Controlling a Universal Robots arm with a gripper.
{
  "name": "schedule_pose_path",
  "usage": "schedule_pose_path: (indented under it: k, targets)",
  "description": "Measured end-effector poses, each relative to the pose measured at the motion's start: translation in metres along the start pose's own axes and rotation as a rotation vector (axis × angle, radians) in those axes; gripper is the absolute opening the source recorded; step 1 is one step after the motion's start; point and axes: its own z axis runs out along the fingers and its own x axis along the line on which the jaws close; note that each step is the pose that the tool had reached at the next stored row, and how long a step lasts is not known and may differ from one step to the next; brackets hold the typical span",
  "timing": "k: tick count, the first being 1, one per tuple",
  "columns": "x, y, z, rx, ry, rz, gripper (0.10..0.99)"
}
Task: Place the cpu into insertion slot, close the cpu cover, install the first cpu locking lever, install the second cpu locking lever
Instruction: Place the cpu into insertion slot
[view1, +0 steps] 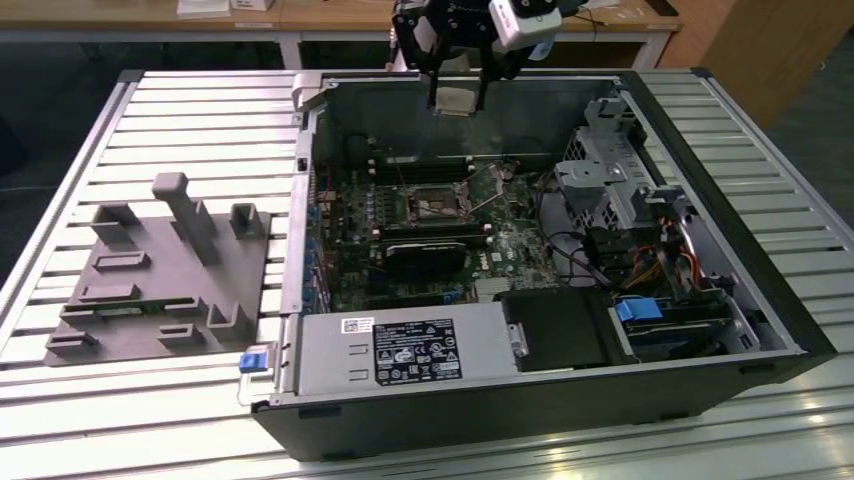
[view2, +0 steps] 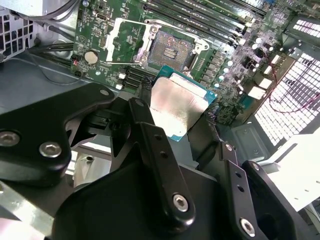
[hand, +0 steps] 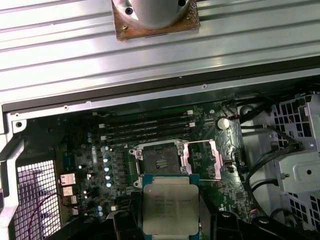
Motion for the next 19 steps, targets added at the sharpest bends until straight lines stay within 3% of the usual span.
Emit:
schedule_pose_path:
  k: [19]
  targets:
    - [0.0000,0.0000,0.0000,0.000,-0.0022,0.024,0.537]
